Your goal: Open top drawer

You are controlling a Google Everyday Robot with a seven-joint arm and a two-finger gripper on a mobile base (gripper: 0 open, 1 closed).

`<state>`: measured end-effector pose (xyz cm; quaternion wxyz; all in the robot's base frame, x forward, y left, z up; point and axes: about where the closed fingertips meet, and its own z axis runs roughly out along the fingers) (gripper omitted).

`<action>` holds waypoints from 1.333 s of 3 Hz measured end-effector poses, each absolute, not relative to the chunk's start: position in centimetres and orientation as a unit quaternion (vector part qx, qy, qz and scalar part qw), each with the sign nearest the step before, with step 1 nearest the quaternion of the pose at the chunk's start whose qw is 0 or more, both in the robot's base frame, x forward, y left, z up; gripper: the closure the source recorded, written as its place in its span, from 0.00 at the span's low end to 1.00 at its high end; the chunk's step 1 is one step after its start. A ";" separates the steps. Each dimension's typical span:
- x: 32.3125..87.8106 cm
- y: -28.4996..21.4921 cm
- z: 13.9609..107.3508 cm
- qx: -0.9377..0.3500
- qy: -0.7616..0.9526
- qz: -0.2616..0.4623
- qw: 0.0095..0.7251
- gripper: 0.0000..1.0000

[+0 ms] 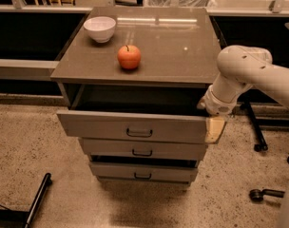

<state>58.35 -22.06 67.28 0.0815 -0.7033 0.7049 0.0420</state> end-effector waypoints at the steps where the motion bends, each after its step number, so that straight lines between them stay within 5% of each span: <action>1: 58.5 -22.2 67.1 -0.702 0.706 0.043 0.080 0.41; 4: 54.6 -20.3 66.8 -0.701 0.706 0.066 0.073 0.37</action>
Offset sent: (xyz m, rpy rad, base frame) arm -0.0181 0.0130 0.0136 -0.0107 -0.0110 0.0271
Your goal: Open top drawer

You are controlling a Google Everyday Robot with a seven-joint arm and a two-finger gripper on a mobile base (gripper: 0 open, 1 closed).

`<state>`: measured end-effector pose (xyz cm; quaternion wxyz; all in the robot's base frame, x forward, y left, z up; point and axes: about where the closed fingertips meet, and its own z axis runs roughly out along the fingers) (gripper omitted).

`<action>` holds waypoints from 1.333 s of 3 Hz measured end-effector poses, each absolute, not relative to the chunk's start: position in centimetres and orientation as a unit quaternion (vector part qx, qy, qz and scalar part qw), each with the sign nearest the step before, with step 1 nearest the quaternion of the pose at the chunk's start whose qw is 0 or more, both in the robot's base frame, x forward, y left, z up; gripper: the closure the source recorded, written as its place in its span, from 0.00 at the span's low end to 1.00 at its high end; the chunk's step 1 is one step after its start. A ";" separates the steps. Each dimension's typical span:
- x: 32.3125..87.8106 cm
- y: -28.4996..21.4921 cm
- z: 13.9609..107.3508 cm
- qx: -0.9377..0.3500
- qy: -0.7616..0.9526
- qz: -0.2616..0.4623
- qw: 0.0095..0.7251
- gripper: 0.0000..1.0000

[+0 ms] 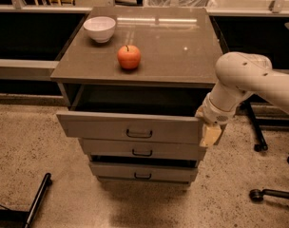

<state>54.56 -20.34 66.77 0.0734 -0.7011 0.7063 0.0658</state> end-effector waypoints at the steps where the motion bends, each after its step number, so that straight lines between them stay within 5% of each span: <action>1: 53.9 -20.0 66.8 -0.699 0.707 0.075 0.074 0.37; 2: 53.9 -20.0 67.2 -0.699 0.707 0.075 0.074 0.36; 4: 53.9 -20.0 67.2 -0.699 0.707 0.075 0.074 0.00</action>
Offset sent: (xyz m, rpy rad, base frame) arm -0.0883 0.0316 -0.0424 0.1122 0.1366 0.0186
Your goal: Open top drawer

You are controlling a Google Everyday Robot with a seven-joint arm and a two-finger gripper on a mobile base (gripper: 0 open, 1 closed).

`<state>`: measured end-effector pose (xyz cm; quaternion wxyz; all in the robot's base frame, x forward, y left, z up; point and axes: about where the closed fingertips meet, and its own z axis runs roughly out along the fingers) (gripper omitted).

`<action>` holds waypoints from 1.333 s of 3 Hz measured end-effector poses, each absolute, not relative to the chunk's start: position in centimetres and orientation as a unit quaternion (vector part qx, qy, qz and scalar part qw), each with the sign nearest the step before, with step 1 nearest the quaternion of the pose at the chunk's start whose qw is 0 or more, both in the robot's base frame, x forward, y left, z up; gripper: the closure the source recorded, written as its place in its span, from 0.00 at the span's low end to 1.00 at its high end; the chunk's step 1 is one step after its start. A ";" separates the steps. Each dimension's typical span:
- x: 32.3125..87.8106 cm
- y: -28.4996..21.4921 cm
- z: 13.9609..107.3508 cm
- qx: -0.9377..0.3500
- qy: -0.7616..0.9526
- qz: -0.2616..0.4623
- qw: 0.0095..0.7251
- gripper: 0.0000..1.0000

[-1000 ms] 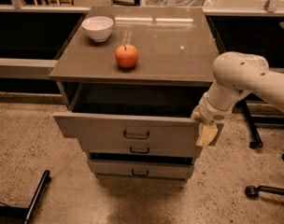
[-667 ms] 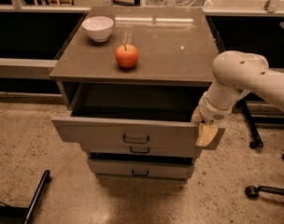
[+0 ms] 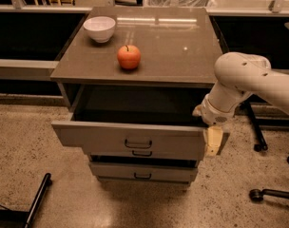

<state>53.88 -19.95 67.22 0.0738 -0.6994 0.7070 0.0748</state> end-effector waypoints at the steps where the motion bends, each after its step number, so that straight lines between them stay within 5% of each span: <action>1: 54.3 -20.2 66.3 -0.691 0.711 0.111 0.069 0.03; 3: 52.4 -18.3 65.4 -0.687 0.696 0.208 0.024 0.48; 4: 50.2 -16.8 66.2 -0.696 0.679 0.234 -0.006 0.51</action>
Offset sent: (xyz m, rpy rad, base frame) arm 0.0001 0.0012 -0.0310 0.1864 0.2769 -0.0308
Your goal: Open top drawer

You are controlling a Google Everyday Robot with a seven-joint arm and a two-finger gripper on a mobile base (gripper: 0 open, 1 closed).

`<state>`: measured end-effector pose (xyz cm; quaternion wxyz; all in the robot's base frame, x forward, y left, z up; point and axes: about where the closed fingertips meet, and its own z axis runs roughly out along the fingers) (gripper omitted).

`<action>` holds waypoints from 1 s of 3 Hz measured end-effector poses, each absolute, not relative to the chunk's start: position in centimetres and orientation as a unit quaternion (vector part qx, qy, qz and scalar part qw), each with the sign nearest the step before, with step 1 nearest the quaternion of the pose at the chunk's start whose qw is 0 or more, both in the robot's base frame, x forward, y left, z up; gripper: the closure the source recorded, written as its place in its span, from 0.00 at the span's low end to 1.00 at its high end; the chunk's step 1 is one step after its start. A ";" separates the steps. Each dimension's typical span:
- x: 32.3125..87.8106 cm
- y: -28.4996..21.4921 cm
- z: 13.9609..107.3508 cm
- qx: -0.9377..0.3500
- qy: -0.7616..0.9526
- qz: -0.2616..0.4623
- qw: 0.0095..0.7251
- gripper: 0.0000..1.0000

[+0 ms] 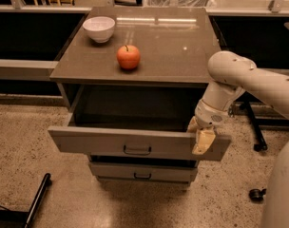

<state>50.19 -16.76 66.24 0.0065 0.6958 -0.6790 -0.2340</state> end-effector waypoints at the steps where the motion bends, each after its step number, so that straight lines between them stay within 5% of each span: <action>1: 50.1 -16.7 66.1 0.696 -0.678 -0.236 0.009 0.51; 2: 46.1 -15.8 66.4 0.677 -0.681 -0.278 0.030 0.52; 3: 42.1 -15.3 67.9 0.661 -0.686 -0.304 0.026 0.33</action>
Offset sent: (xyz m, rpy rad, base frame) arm -0.1101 0.0217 0.0140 0.0684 0.2790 -0.0512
